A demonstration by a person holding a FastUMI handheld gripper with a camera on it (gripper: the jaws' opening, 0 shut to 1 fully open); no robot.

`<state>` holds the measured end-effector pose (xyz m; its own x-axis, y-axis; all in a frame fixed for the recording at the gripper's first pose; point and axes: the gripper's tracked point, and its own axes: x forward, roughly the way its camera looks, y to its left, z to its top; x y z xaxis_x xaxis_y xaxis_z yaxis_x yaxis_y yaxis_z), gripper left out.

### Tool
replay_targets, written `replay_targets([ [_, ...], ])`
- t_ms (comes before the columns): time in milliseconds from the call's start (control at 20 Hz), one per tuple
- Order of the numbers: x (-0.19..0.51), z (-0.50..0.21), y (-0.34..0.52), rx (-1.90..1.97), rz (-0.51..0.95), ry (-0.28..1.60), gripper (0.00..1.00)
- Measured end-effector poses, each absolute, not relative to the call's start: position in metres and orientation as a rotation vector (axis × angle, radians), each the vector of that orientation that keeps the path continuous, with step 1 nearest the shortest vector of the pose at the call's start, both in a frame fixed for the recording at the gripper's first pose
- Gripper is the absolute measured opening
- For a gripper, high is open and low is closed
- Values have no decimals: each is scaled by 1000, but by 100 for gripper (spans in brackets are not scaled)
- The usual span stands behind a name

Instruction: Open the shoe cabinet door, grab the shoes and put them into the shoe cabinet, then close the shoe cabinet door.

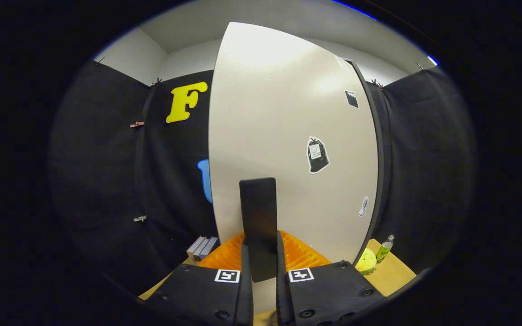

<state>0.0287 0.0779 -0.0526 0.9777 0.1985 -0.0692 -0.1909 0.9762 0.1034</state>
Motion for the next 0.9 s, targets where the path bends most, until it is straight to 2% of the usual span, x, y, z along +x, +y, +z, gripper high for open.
replay_targets([
  [850,-42,-46,-40,84,187,85,23],
  [900,-44,-44,-50,90,193,90,20],
])
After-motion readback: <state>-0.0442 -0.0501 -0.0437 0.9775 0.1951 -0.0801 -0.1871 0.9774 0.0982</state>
